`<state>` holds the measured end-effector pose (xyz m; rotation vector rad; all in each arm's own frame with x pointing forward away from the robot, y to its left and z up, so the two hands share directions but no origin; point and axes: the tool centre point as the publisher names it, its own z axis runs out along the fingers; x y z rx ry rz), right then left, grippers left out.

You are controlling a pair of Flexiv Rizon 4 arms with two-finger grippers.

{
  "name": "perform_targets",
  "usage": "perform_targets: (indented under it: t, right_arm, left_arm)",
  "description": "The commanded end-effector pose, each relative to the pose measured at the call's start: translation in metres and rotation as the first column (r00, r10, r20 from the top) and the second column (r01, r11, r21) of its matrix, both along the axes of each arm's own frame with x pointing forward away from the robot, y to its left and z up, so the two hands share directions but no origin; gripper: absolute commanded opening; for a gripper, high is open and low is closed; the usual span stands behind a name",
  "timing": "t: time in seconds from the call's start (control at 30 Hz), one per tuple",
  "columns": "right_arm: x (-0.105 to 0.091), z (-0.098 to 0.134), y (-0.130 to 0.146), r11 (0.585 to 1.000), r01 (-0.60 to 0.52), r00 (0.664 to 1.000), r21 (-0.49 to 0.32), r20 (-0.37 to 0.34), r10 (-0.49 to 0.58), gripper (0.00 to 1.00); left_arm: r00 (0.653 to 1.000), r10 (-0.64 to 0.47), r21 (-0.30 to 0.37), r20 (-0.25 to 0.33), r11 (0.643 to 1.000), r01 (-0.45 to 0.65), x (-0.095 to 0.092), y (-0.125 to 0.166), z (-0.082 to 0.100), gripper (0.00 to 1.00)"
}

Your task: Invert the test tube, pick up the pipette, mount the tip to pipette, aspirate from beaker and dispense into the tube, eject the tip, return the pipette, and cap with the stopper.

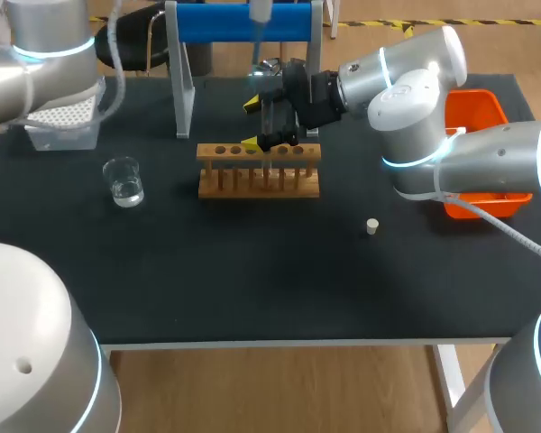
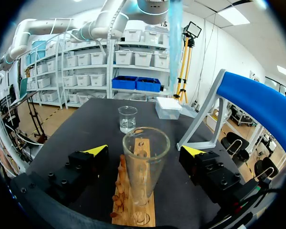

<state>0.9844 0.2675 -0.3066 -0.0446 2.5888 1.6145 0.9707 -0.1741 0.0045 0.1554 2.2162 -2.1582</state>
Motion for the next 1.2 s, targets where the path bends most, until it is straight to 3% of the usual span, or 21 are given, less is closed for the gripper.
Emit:
perform_targets:
  t: [0.03,0.2,0.27,0.3,0.37,0.63,0.9,1.2]
  right_arm:
    - [-0.001,0.0,-0.001,1.0,0.001,1.0,0.0,0.0,-0.001,1.0]
    - [-0.001,0.0,-0.001,1.0,0.001,1.0,0.0,0.0,-0.001,1.0]
    - [-0.001,0.0,-0.001,1.0,0.001,1.0,0.0,0.0,-0.001,1.0]
    - [-0.001,0.0,-0.001,1.0,0.001,1.0,0.0,0.0,-0.001,1.0]
    - [-0.001,0.0,-0.001,1.0,0.001,1.0,0.0,0.0,-0.001,1.0]
    - [-0.001,0.0,-0.001,1.0,0.001,1.0,0.0,0.0,-0.001,1.0]
    - [-0.001,0.0,-0.001,1.0,0.001,1.0,0.0,0.0,-0.001,1.0]
    - [-0.001,0.0,-0.001,1.0,0.001,1.0,0.0,0.0,-0.001,1.0]
  left_arm:
    - [0.992,0.124,0.03,0.003,0.992,-0.124,-0.043,0.052,-0.001,0.0]
    - [0.979,0.204,0.01,-0.019,0.979,-0.204,-0.072,0.086,-0.024,0.0]
    - [0.974,0.223,0.051,-0.029,0.974,-0.221,-0.082,0.094,-0.04,0.0]
    - [0.975,0.222,0.054,-0.032,0.974,-0.22,-0.084,0.094,-0.044,0.0]
    - [0.974,0.225,-0.002,-0.029,0.974,-0.225,-0.093,0.094,-0.053,0.0]
    - [0.974,0.223,-0.037,-0.033,0.974,-0.224,-0.117,0.069,-0.083,0.0]
    - [0.985,0.175,-0.084,-0.003,0.981,-0.174,-0.122,0.033,-0.094,0.0]
    - [0.991,0.129,-0.096,-0.036,0.987,-0.132,-0.111,0.01,-0.105,0.0]
